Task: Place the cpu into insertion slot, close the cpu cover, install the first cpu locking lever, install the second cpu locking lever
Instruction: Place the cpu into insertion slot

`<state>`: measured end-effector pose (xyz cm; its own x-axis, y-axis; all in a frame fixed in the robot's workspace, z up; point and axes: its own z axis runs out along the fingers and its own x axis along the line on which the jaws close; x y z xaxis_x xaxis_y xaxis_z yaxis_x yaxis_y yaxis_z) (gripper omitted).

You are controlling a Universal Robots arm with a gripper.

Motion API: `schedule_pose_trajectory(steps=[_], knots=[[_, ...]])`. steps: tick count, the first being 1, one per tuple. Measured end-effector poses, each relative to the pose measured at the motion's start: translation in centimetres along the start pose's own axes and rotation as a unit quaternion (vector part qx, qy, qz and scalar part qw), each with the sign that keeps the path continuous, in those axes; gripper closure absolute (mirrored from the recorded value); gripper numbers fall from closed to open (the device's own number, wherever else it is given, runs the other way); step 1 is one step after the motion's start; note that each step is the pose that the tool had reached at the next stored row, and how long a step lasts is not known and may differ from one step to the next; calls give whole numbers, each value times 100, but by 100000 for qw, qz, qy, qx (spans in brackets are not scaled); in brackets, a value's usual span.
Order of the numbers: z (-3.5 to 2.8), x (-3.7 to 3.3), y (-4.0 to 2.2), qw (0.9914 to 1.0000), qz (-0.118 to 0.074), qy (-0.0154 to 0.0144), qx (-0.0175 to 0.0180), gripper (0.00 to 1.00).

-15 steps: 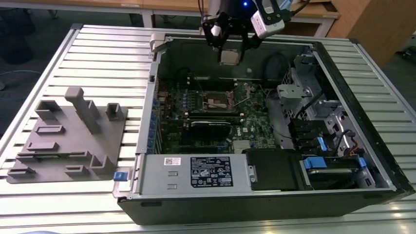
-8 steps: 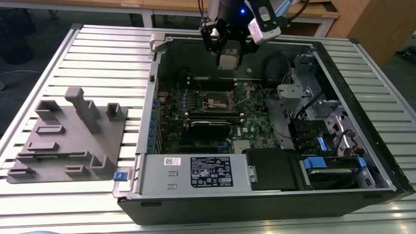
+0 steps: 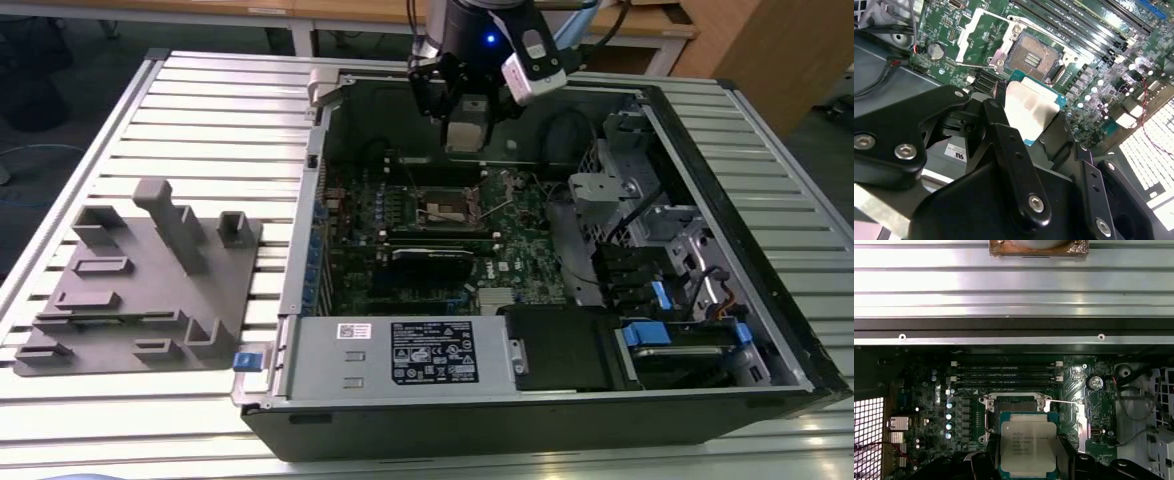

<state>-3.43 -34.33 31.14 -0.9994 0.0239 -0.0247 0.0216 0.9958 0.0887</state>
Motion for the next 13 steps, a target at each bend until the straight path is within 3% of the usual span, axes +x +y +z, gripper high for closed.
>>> schedule_pose_trajectory(steps=[13], knots=[[36, 5, -3, 100000, -8, -67, -5, 46]])
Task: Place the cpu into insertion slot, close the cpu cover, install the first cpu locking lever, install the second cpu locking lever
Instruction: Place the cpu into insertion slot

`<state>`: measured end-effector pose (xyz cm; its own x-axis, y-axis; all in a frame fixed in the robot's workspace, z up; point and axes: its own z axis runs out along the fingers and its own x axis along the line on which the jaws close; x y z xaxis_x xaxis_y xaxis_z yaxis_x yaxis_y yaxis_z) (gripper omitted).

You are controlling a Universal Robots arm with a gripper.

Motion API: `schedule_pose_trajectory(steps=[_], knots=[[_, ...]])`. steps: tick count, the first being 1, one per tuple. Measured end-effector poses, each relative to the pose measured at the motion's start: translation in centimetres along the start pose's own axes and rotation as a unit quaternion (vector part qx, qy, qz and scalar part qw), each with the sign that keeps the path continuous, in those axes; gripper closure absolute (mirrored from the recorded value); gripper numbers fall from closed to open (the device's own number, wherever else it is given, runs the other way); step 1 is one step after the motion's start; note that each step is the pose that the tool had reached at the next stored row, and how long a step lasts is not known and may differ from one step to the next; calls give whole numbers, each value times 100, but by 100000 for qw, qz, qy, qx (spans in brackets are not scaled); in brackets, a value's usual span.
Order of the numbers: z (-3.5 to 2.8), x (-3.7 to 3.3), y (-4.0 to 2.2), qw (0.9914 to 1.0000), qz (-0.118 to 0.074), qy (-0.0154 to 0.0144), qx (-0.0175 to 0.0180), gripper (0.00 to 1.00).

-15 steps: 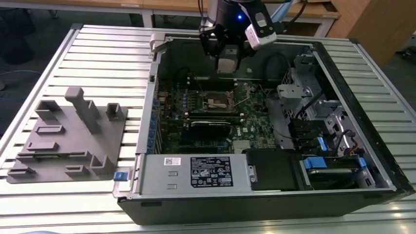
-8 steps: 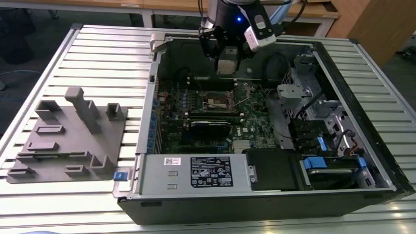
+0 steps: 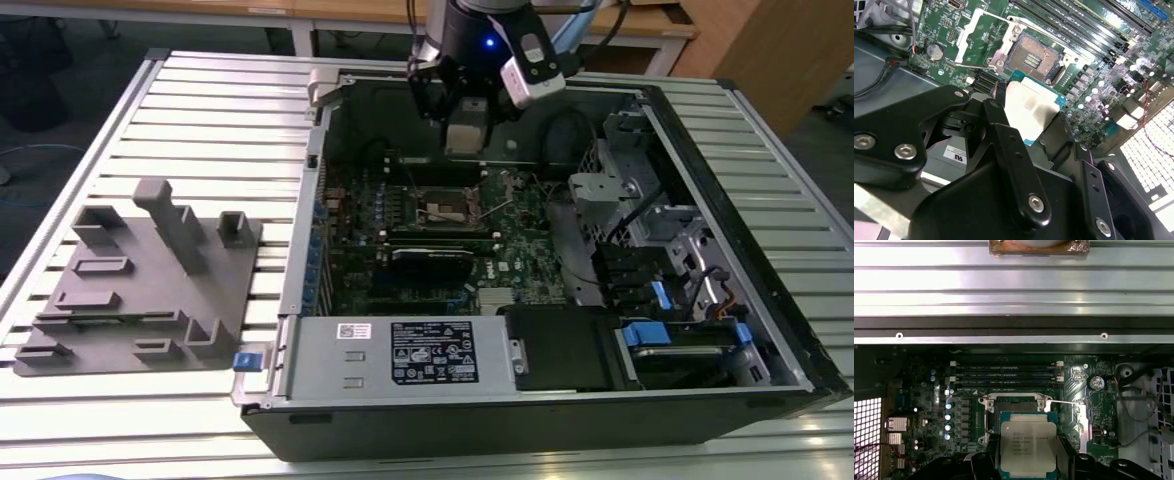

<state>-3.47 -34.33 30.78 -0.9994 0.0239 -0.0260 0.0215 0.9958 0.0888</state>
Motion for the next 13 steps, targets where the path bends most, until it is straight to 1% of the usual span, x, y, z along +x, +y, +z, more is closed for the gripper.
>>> schedule_pose_trajectory(steps=[3, 8, 13], knots=[[30, 3, -3, 100000, 0, -10, 4, 46], [104, 7, -10, 100000, 0, -12, 9, 46], [125, 8, -11, 100000, 1, -8, 18, 46]])
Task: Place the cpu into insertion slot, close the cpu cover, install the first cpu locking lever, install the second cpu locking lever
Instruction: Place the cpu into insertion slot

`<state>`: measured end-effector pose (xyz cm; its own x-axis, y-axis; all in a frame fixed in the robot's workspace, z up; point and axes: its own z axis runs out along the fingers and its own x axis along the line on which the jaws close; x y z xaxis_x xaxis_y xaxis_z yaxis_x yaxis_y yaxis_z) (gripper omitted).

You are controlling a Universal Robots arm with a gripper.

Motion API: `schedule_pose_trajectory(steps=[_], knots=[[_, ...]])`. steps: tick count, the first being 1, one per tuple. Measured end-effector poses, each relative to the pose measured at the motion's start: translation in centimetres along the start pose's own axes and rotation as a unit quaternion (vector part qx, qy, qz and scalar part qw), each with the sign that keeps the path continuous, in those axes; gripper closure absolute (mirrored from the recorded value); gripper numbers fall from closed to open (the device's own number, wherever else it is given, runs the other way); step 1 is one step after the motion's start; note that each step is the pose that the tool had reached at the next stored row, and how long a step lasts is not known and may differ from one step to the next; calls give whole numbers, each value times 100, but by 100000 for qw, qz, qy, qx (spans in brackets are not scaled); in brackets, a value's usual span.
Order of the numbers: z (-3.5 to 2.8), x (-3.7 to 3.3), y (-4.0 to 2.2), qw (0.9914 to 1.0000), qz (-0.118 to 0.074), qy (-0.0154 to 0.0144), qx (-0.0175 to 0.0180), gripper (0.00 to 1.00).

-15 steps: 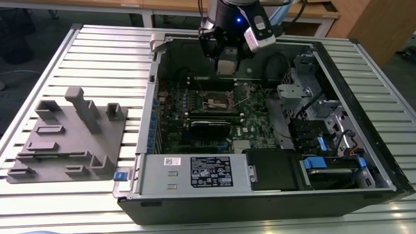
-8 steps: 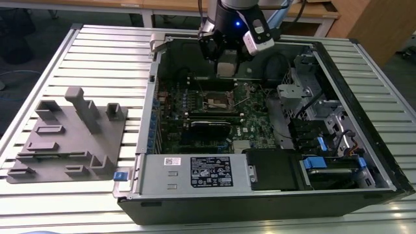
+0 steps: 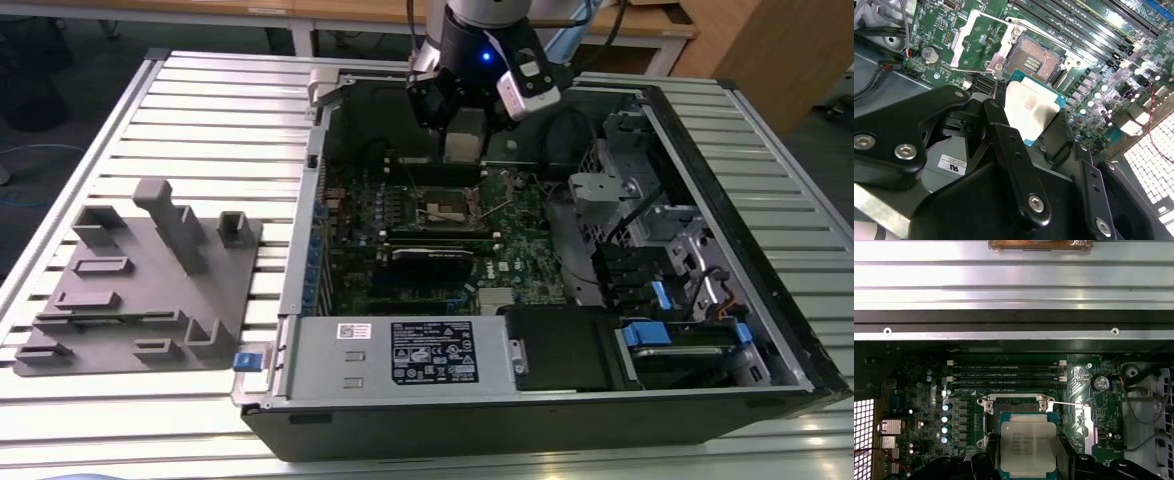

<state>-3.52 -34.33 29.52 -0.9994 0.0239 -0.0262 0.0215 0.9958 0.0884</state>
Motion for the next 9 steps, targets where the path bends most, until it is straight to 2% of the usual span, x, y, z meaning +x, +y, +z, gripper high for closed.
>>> schedule_pose_trajectory(steps=[9], knots=[[22, 1, -2, 100000, -2, -8, -19, 46]])
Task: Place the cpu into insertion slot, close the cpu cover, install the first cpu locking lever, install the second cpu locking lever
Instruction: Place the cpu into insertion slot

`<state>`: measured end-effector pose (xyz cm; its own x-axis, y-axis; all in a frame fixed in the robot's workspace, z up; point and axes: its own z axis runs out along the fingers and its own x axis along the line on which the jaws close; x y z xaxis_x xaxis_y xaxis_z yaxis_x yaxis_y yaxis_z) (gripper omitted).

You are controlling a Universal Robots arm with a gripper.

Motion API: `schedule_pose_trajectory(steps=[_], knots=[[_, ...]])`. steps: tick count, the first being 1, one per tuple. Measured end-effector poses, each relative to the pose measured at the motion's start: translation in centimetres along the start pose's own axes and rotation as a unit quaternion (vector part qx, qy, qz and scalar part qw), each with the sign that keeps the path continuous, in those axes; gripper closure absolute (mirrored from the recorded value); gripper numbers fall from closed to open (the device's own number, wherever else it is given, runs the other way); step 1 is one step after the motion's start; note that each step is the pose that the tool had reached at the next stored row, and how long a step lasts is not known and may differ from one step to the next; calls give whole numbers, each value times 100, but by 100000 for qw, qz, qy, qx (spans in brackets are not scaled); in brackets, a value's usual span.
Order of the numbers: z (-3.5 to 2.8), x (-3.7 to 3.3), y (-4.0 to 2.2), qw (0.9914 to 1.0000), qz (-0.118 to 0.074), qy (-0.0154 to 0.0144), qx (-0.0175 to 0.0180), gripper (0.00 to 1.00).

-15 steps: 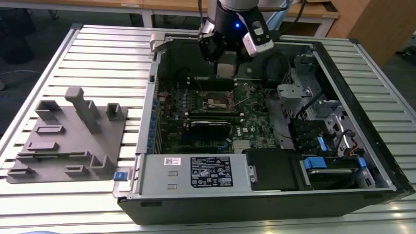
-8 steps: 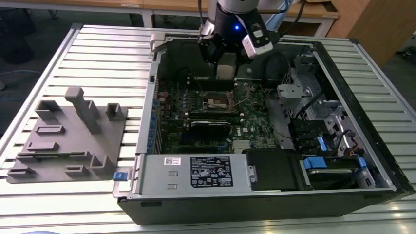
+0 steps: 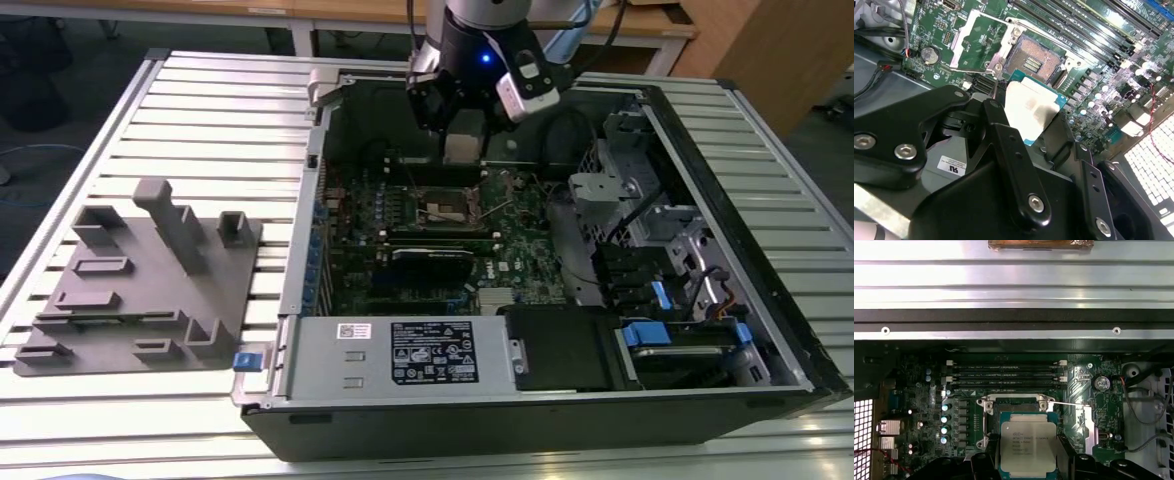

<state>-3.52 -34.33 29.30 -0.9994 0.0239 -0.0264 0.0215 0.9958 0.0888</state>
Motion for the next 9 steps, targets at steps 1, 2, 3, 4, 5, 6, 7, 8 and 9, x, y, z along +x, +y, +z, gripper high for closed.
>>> schedule_pose_trajectory(steps=[1, 2, 3, 4, 5, 6, 7, 8, 9], knots=[[8, 0, -1, 100000, -1, 2, 4, 46], [14, 0, -1, 100000, 0, 3, 4, 46], [14, 0, -1, 100000, 1, 6, 13, 46], [17, 0, -1, 100000, 1, 4, 9, 46], [20, 0, -2, 100000, 0, 3, 5, 46], [20, 0, -2, 100000, 1, 5, 8, 46], [21, 0, -2, 100000, 1, 3, 8, 46], [25, 0, -2, 100000, 1, -3, -4, 46], [29, 0, -2, 100000, 0, -5, -11, 46]])
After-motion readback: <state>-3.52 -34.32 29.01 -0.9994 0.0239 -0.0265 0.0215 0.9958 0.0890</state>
